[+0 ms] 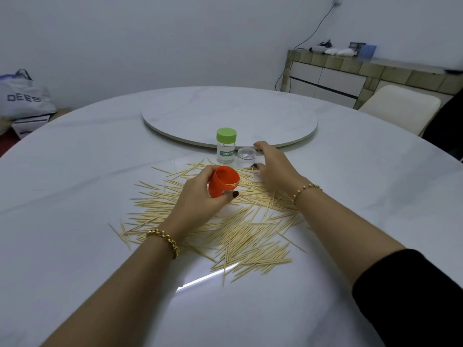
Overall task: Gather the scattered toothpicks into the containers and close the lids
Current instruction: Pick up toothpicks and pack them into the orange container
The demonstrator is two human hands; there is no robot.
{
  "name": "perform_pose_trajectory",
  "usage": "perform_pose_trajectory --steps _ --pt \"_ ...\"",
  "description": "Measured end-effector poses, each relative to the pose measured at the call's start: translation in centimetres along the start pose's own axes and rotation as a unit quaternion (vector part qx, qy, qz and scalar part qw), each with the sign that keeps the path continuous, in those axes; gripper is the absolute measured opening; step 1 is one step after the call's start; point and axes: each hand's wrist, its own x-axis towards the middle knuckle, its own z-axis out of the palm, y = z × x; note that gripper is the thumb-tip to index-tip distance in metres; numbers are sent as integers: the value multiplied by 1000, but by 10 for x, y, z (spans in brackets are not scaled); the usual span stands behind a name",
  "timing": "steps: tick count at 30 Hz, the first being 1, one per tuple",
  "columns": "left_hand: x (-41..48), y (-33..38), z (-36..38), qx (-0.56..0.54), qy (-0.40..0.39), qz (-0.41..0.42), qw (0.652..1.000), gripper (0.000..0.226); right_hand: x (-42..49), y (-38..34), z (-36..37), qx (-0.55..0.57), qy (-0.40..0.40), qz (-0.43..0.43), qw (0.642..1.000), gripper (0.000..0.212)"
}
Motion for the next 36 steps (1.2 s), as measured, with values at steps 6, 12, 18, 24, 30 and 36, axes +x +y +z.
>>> perform_pose_trajectory --steps 6,12,18,24,30,36 --pt "-1 3 2 -2 -16 2 1000 47 -40 1 -13 23 7 6 1000 47" --pt "-4 5 7 6 -25 -1 1000 50 -86 -2 -21 -9 -1 -27 1000 35" --pt "-7 7 6 22 -29 2 999 51 -104 -4 -34 -54 -33 -63 996 34" --pt "-10 8 6 28 -29 0 999 53 -108 -2 -21 -107 -60 -74 990 28" --pt "-9 7 5 27 -24 -3 999 54 -93 -7 -15 -127 -23 -72 989 19" --pt "-8 8 6 30 -21 -8 999 48 -83 -11 -11 -128 4 -52 990 13"
